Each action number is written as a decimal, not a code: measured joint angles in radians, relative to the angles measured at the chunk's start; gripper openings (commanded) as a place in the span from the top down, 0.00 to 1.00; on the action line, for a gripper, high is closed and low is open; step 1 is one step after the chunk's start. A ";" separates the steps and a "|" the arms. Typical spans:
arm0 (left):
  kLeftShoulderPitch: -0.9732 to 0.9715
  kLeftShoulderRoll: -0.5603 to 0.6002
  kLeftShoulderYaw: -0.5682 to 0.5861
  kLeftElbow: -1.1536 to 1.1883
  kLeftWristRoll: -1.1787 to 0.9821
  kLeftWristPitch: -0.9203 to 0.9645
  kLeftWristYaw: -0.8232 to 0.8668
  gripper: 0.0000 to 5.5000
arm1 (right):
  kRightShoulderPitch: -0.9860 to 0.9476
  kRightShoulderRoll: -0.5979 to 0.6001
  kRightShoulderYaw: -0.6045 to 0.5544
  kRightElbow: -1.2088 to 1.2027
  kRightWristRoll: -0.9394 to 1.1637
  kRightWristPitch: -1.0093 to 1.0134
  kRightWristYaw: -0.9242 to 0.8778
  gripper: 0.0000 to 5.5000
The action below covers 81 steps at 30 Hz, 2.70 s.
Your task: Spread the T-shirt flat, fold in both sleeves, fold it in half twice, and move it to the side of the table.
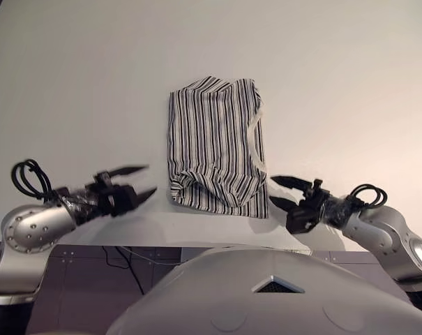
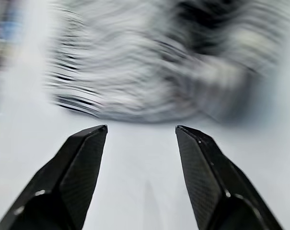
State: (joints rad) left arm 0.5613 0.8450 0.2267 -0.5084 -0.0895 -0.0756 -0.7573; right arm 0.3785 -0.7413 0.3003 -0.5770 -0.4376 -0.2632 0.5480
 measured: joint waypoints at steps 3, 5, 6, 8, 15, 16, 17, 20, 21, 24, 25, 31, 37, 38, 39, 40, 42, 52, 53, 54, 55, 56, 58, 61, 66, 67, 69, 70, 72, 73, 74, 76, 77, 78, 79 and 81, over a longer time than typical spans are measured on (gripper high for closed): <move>-0.148 -0.123 -0.044 -0.150 -0.203 0.283 0.127 0.52 | -0.063 0.089 -0.009 -0.031 0.115 0.133 0.027 0.50; -0.156 -0.147 -0.139 -0.176 -0.171 0.343 0.153 0.52 | -0.108 0.133 0.025 0.012 0.077 0.197 0.027 0.50; -0.149 -0.147 -0.208 -0.153 -0.116 0.353 0.152 0.52 | -0.126 0.150 0.063 0.053 0.033 0.209 0.027 0.50; -0.107 -0.140 -0.334 -0.053 -0.009 0.348 0.146 0.52 | -0.138 0.161 0.135 0.119 -0.013 0.222 0.062 0.50; 0.180 -0.038 -0.323 -0.025 0.015 0.105 0.024 0.52 | -0.115 -0.037 0.097 0.109 0.061 0.152 0.233 0.50; 0.211 -0.034 -0.301 -0.027 0.016 0.075 0.019 0.52 | -0.112 -0.057 0.080 0.115 0.065 0.146 0.235 0.50; 0.241 -0.028 -0.282 -0.027 0.023 0.044 0.018 0.52 | -0.113 -0.073 0.060 0.128 0.066 0.138 0.231 0.50; 0.239 -0.028 -0.239 0.000 0.047 -0.032 0.023 0.52 | -0.119 -0.085 0.039 0.146 0.046 0.134 0.209 0.50; 0.220 -0.030 -0.223 0.002 0.048 -0.038 0.025 0.52 | -0.117 -0.085 0.038 0.146 0.044 0.134 0.203 0.50; 0.213 -0.056 -0.184 -0.115 -0.074 0.067 0.031 0.52 | -0.095 -0.096 0.008 0.123 0.073 0.137 0.216 0.50; 0.214 -0.056 -0.170 -0.176 -0.172 0.127 0.038 0.52 | -0.083 -0.099 -0.008 0.104 0.116 0.154 0.231 0.50; -0.041 -0.050 -0.150 -0.232 -0.471 0.444 0.183 0.52 | -0.232 0.039 0.045 -0.007 0.252 0.247 0.257 0.50; -0.198 -0.043 -0.466 0.145 0.075 0.271 0.288 0.52 | -0.354 0.087 0.234 0.246 0.083 0.148 0.291 0.50; -0.225 -0.057 -0.476 0.182 0.096 0.238 0.292 0.52 | -0.354 0.076 0.243 0.254 0.080 0.132 0.303 0.50; -0.248 -0.074 -0.483 0.223 0.107 0.200 0.294 0.52 | -0.357 0.053 0.246 0.248 0.087 0.115 0.326 0.50; -0.256 -0.086 -0.483 0.248 0.105 0.171 0.292 0.52 | -0.357 0.030 0.247 0.238 0.095 0.105 0.347 0.50; -0.259 -0.106 -0.466 0.284 0.087 0.130 0.273 0.52 | -0.346 -0.022 0.229 0.229 0.126 0.088 0.380 0.50; -0.241 -0.217 -0.298 0.209 0.014 0.175 0.330 0.52 | -0.340 0.020 0.090 0.113 0.311 0.251 0.365 0.50; -0.213 -0.218 -0.263 0.126 -0.006 0.198 0.333 0.52 | -0.330 0.025 0.055 0.065 0.357 0.284 0.358 0.50; -0.172 -0.216 -0.240 0.043 -0.027 0.220 0.329 0.52 | -0.316 0.025 0.018 0.029 0.387 0.308 0.350 0.50; -0.099 -0.207 -0.216 -0.041 -0.036 0.226 0.306 0.52 | -0.291 0.013 -0.018 0.003 0.398 0.307 0.347 0.50; -0.022 -0.184 -0.201 -0.088 -0.023 0.207 0.281 0.52 | -0.262 -0.018 -0.039 0.001 0.391 0.270 0.348 0.50; 0.197 -0.086 -0.141 -0.087 0.099 0.092 0.207 0.48 | -0.173 -0.135 -0.091 0.048 0.320 0.102 0.353 0.50; 0.422 0.073 -0.032 0.035 0.276 -0.222 0.108 0.38 | -0.097 -0.277 -0.124 0.164 0.217 -0.152 0.367 0.50; 0.109 0.127 -0.174 0.201 0.471 -0.472 0.148 0.36 | -0.032 -0.192 -0.011 0.218 0.023 -0.323 0.223 0.50; 0.073 0.108 -0.205 0.211 0.494 -0.486 0.159 0.36 | -0.054 -0.177 0.008 0.236 0.005 -0.348 0.213 0.50; 0.047 0.089 -0.240 0.219 0.505 -0.503 0.176 0.36 | -0.095 -0.165 0.033 0.260 -0.015 -0.374 0.201 0.50; 0.041 0.085 -0.256 0.220 0.505 -0.512 0.179 0.36 | -0.115 -0.154 0.042 0.272 -0.023 -0.379 0.196 0.50; 0.025 0.085 -0.289 0.222 0.504 -0.533 0.179 0.36 | -0.156 -0.134 0.054 0.302 -0.032 -0.380 0.186 0.50; 0.019 0.086 -0.306 0.222 0.502 -0.544 0.178 0.36 | -0.175 -0.133 0.056 0.316 -0.034 -0.382 0.184 0.50; 0.015 0.086 -0.320 0.223 0.499 -0.554 0.177 0.36 | -0.188 -0.133 0.057 0.327 -0.035 -0.387 0.181 0.50; 0.010 0.086 -0.346 0.224 0.496 -0.573 0.177 0.36 | -0.216 -0.133 0.069 0.349 -0.035 -0.397 0.180 0.50; 0.003 0.086 -0.353 0.230 0.496 -0.582 0.178 0.39 | -0.225 -0.133 0.076 0.354 -0.034 -0.400 0.181 0.50; -0.009 0.087 -0.366 0.239 0.496 -0.595 0.178 0.42 | -0.234 -0.132 0.085 0.355 -0.031 -0.404 0.181 0.54; -0.018 0.087 -0.379 0.249 0.496 -0.605 0.178 0.45 | -0.241 -0.131 0.097 0.356 -0.030 -0.410 0.181 0.56; -0.029 0.087 -0.398 0.268 0.497 -0.625 0.179 0.51 | -0.248 -0.131 0.123 0.356 -0.028 -0.430 0.189 0.63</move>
State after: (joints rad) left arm 0.5319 0.9319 -0.1713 -0.2405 0.4070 -0.7010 -0.5779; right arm 0.1307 -0.8720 0.4230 -0.2208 -0.4652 -0.6932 0.7373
